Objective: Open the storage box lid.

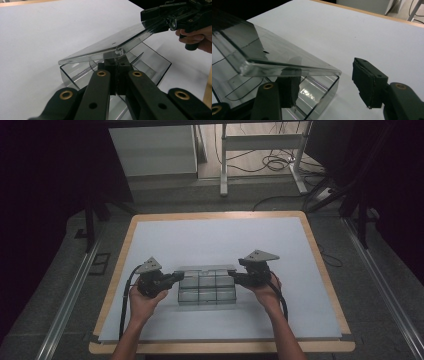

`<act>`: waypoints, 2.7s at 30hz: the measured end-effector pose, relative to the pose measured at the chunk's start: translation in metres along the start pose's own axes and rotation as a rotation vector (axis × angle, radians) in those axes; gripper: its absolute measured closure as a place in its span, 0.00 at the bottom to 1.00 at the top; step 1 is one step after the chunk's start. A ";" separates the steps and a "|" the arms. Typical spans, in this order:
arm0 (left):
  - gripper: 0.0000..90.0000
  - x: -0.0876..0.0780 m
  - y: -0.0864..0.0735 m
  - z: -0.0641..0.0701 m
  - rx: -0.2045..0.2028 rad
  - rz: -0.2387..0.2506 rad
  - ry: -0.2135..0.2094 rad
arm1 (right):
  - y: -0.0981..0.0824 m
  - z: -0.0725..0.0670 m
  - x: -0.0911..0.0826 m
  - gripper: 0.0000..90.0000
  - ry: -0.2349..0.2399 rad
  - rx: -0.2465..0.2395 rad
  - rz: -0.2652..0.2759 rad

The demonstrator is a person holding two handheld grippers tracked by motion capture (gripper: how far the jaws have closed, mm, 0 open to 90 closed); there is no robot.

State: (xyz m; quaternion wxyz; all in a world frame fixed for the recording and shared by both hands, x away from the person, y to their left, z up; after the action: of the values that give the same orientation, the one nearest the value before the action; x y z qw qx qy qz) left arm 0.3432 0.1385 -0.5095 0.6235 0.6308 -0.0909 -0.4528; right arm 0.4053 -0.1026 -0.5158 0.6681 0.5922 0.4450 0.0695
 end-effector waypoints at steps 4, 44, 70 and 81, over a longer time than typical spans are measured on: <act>1.00 0.000 0.000 -0.001 -0.001 -0.001 0.005 | 0.003 -0.003 0.002 0.44 0.009 -0.018 -0.003; 0.63 -0.030 -0.033 -0.009 -0.020 -0.082 0.086 | 0.016 -0.002 0.010 0.59 0.018 -0.038 0.035; 0.45 -0.034 -0.040 -0.016 -0.052 -0.113 0.089 | 0.039 0.002 0.010 0.71 0.032 -0.042 0.081; 0.44 -0.032 -0.042 -0.016 -0.051 -0.126 0.087 | 0.041 0.006 0.013 0.74 0.025 -0.031 0.084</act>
State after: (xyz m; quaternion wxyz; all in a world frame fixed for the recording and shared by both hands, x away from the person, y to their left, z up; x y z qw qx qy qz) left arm 0.3167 0.1800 -0.5341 0.6130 0.6381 -0.0122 -0.4658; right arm 0.4349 -0.0872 -0.4878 0.6681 0.5991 0.4268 0.1117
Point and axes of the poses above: each handheld gripper's, and its own axes: x roughly forward along the jaws, y roughly out of its top, z roughly to its right, the point moved 7 cm from there along x, roughly forward along the jaws, and after that the axes turned 4 degrees about x, right-handed, at the moved point
